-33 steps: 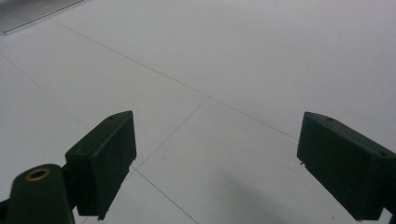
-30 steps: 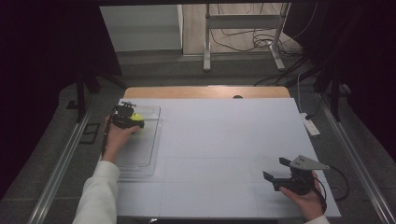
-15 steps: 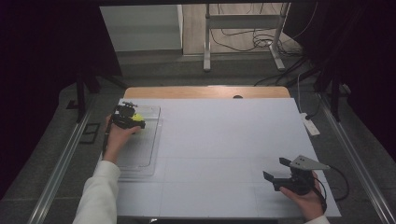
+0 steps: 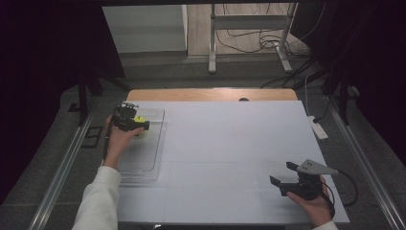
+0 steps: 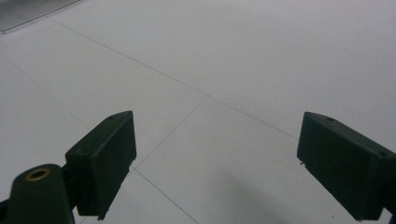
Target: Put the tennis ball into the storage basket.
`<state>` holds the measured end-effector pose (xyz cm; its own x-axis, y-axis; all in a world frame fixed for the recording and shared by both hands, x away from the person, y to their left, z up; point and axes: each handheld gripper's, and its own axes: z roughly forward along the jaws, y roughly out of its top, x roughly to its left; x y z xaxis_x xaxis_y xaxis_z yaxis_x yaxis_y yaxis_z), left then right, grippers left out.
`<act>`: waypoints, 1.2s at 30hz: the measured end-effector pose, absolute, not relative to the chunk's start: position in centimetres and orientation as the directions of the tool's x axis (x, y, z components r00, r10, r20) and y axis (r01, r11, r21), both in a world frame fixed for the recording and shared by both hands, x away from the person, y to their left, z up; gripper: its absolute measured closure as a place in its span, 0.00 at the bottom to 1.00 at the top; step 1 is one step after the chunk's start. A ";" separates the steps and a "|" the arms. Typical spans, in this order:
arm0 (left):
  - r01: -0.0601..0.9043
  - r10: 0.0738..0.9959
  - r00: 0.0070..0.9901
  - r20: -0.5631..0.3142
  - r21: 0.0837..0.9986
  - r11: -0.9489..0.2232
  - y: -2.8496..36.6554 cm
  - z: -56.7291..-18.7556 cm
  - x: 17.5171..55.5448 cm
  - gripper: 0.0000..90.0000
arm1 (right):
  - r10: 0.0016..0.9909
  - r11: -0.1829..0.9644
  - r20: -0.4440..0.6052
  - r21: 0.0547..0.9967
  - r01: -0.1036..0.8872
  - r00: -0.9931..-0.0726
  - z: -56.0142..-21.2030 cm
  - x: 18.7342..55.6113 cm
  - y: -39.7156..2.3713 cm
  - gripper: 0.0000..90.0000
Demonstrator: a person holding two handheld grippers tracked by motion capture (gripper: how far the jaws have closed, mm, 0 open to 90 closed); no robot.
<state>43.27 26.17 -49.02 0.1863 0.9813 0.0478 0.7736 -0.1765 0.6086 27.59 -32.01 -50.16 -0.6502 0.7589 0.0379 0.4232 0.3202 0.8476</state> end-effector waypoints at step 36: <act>0.605 0.943 0.315 -0.107 0.788 -0.113 26.1 -45.3 38.3 0.15 | 0.766 0.311 0.041 0.850 0.426 -0.641 -50.1 27.5 -32.2 0.14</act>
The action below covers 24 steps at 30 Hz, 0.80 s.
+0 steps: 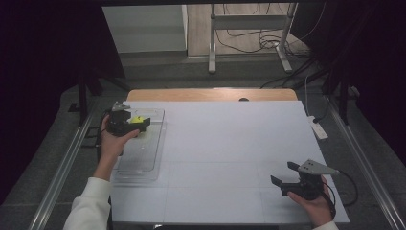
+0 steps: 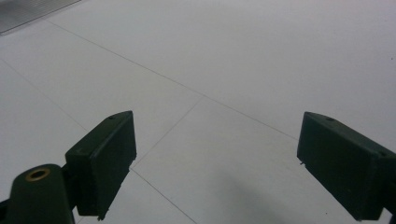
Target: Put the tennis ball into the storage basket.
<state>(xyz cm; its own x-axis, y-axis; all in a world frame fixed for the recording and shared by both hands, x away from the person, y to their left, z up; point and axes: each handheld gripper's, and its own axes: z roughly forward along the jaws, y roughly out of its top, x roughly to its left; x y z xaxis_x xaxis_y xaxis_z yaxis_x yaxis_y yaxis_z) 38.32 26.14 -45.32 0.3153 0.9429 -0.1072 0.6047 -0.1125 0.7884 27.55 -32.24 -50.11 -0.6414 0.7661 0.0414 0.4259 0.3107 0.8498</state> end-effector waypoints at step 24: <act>0.505 0.879 0.456 -0.138 0.854 -0.128 24.2 -44.5 32.9 0.16 | 0.776 0.307 0.038 0.849 0.430 -0.629 -50.1 27.3 -32.5 0.14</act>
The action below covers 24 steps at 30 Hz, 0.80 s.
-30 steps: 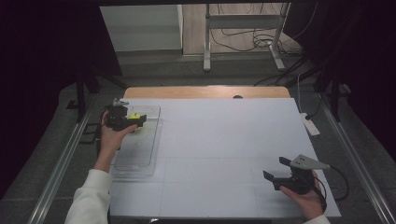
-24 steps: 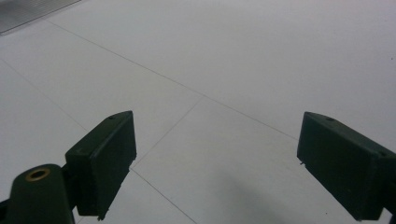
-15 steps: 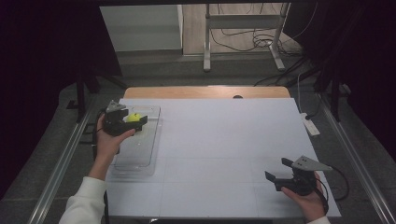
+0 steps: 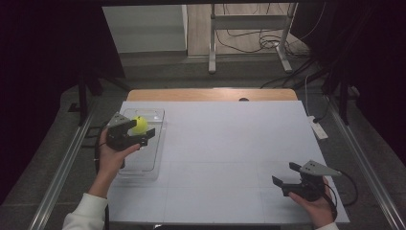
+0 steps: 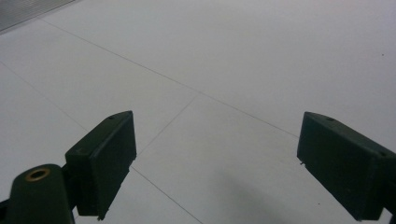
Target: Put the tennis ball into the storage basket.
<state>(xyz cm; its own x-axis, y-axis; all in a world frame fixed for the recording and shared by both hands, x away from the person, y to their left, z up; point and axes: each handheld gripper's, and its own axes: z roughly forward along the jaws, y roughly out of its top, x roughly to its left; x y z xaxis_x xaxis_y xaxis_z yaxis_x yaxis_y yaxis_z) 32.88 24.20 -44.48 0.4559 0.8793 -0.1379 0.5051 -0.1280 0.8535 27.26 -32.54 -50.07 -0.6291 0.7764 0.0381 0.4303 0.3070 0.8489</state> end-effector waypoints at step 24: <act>0.485 0.808 0.569 -0.153 0.856 -0.179 20.9 -47.0 27.2 0.15 | 0.769 0.305 0.039 0.855 0.419 -0.638 -49.9 27.1 -32.5 0.14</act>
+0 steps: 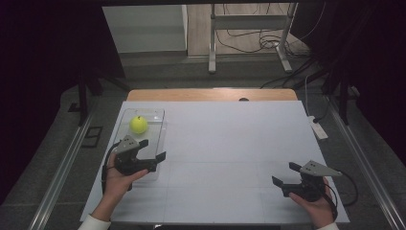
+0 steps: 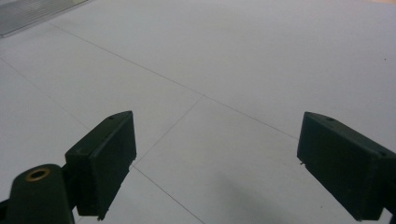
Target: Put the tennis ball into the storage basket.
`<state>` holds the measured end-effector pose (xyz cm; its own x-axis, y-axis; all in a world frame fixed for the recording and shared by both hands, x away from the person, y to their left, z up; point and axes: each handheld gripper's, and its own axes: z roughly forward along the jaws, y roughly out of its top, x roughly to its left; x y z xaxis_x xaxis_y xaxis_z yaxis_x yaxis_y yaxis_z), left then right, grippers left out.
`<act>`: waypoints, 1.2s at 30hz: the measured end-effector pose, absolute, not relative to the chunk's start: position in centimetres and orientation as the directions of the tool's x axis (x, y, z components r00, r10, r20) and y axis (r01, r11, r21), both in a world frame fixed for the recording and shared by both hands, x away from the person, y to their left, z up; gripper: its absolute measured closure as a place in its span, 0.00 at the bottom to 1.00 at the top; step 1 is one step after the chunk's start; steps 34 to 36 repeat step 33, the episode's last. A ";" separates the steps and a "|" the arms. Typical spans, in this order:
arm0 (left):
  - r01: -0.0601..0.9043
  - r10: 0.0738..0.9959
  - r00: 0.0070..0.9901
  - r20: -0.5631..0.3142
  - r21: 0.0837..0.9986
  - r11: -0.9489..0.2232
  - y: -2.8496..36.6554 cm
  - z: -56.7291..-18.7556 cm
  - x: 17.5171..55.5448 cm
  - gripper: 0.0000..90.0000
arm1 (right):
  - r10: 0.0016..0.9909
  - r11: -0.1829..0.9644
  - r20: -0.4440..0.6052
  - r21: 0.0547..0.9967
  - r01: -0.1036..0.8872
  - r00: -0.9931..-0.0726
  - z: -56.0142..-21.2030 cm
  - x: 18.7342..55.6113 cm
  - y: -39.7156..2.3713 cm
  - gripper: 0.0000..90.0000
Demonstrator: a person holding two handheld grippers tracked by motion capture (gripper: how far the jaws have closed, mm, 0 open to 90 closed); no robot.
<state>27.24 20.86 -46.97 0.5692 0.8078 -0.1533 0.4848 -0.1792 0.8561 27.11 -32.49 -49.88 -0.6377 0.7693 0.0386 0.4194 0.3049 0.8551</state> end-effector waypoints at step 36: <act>0.474 0.781 0.609 -0.139 0.853 -0.217 19.8 -48.7 25.2 0.16 | 0.769 0.303 0.038 0.857 0.416 -0.638 -49.9 27.1 -32.5 0.13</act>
